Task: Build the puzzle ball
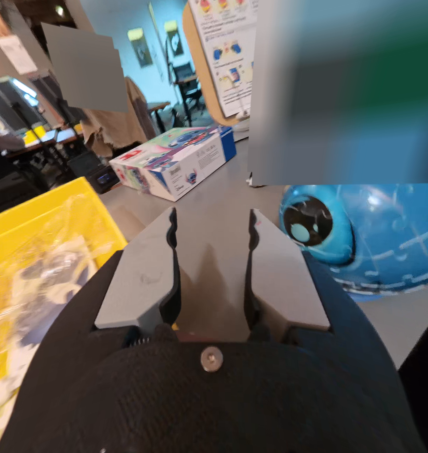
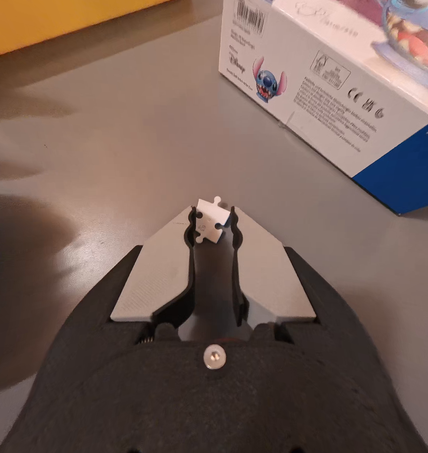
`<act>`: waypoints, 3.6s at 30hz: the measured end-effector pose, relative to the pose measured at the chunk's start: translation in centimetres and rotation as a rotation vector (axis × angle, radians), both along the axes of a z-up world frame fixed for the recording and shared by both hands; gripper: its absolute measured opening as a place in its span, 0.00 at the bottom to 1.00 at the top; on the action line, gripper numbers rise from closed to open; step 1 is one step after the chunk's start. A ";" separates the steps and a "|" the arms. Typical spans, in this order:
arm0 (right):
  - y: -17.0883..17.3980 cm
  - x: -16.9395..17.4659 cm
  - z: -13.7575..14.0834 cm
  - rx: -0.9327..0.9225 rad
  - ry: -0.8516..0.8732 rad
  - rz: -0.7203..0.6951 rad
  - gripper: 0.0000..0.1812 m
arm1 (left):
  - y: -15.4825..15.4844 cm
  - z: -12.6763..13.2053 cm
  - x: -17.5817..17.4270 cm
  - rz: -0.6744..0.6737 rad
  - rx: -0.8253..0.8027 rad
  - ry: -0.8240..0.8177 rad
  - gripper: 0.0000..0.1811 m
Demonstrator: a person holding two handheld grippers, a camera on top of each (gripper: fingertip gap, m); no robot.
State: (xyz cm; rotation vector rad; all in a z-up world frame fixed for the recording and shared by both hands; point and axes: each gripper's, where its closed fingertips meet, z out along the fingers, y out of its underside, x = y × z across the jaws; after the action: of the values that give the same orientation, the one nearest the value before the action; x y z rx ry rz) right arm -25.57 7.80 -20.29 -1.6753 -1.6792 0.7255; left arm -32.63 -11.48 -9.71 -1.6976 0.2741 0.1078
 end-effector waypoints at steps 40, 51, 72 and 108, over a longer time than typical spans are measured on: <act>-6.1 -2.0 14.4 0.700 0.317 0.306 0.14 | 14.0 3.3 6.3 -0.529 -0.868 -0.428 0.21; -6.0 0.4 11.8 0.477 0.333 0.287 0.14 | 13.5 1.6 7.0 -0.525 -0.784 -0.381 0.00; -7.7 2.2 13.1 -0.433 0.469 0.441 0.00 | 12.4 2.5 9.9 -0.608 -0.678 -0.318 0.01; -12.0 2.8 7.5 -0.653 0.394 0.442 0.00 | 7.8 -0.4 6.4 -0.409 -0.678 -0.285 0.14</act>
State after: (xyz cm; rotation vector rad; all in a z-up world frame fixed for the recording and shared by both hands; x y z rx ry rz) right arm -22.76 -4.18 -12.76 -1.4066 -1.6230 1.8448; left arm -26.24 -3.65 -10.08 -2.2516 0.4710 -0.5863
